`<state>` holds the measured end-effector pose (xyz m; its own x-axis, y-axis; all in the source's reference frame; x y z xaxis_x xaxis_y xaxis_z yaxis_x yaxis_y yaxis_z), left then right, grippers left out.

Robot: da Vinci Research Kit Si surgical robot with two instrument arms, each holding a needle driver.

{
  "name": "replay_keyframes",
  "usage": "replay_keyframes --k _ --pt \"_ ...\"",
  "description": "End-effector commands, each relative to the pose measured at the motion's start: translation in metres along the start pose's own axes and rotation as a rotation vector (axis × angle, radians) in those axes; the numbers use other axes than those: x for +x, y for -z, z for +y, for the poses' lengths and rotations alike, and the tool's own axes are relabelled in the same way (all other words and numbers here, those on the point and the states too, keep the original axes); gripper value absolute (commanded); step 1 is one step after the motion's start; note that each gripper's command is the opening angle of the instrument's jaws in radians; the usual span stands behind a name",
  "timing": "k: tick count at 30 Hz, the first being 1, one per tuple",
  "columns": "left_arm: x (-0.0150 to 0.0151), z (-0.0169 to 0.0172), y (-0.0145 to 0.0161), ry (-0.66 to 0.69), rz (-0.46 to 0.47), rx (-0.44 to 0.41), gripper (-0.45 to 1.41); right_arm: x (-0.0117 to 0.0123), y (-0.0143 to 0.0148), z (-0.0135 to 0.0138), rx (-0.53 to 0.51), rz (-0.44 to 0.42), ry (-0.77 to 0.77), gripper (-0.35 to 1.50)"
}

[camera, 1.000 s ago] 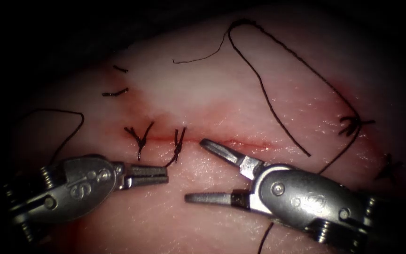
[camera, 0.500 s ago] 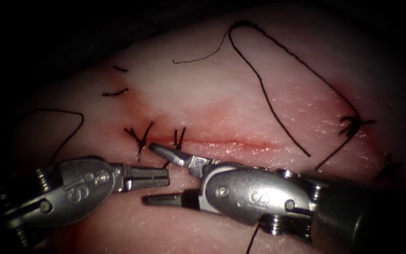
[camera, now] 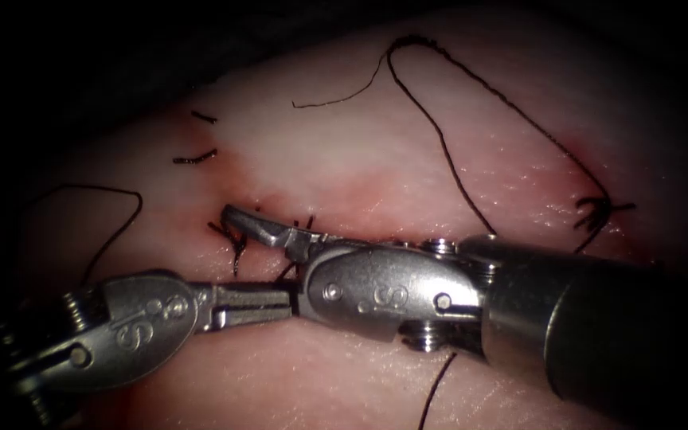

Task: Wound Closure
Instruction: Use the right tool to snip the suture.

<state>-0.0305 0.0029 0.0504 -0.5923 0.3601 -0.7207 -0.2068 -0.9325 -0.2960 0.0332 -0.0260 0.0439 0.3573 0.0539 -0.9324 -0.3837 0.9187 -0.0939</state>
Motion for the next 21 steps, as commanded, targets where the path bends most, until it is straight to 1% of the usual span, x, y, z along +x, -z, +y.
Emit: replay_keyframes --k 1,2,5,6,12,17,18,19,20,21 --pt "0.0005 -0.0008 -0.0006 -0.003 0.003 0.002 -0.45 0.0003 -0.0016 0.0006 -0.003 0.005 0.001 0.88" --pt "0.0005 -0.0007 -0.0006 -0.003 0.005 0.001 -0.45 0.0002 -0.0018 0.0006 -0.002 0.002 0.002 0.94" --pt "0.0006 -0.0007 -0.0008 -0.002 0.004 0.003 -0.45 0.0002 -0.0018 0.0004 -0.004 0.005 0.003 0.96" --pt "0.0006 -0.0008 -0.0008 -0.001 0.004 0.004 -0.45 0.0003 -0.0019 0.0002 -0.005 0.005 0.004 1.08" --pt "0.0008 -0.0008 -0.0010 0.001 0.007 0.002 -0.45 0.0003 -0.0019 -0.0003 -0.006 0.010 0.009 1.06" --pt "0.0008 -0.0008 -0.0011 0.001 0.006 0.002 -0.45 0.0004 -0.0019 -0.0005 -0.006 0.011 0.010 0.96" --pt "0.0008 -0.0008 -0.0011 0.001 0.006 0.002 -0.45 0.0004 -0.0019 -0.0006 -0.005 0.011 0.010 0.89" --pt "0.0008 -0.0007 -0.0011 0.001 0.006 0.003 -0.45 0.0004 -0.0019 -0.0007 -0.005 0.012 0.011 0.74" --pt "0.0008 -0.0007 -0.0011 0.001 0.006 0.003 -0.45 0.0004 -0.0019 -0.0007 -0.005 0.012 0.011 0.74" --pt "0.0007 -0.0006 -0.0010 0.000 0.005 0.003 -0.45 0.0005 -0.0018 -0.0008 0.003 0.007 0.012 -0.18"
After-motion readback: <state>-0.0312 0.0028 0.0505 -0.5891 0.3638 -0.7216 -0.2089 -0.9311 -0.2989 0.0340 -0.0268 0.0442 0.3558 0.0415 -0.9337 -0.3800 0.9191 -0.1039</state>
